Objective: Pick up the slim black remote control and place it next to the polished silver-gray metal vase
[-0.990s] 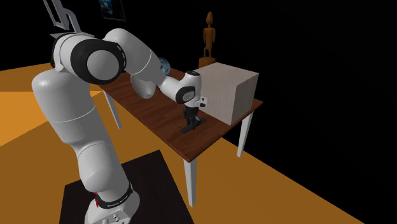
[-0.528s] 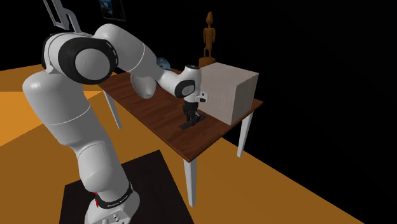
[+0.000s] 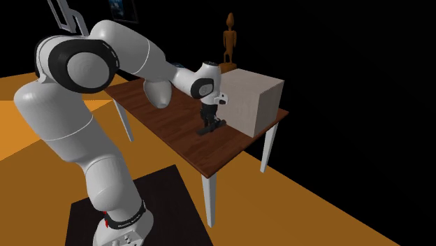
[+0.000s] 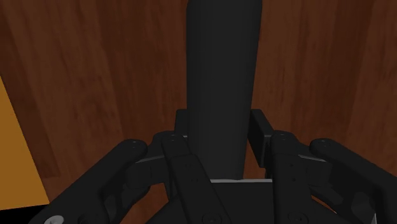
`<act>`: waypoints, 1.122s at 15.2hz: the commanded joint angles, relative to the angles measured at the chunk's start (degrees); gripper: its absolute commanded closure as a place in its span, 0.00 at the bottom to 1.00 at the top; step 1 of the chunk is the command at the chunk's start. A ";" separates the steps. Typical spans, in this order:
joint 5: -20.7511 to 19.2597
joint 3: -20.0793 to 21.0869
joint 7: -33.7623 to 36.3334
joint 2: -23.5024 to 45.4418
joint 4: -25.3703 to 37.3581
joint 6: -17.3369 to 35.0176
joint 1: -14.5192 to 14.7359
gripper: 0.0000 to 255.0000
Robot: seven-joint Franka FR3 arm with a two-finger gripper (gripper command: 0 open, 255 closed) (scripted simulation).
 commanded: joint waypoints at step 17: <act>0.03 -0.83 0.43 -5.03 9.37 -14.35 -0.28 1.00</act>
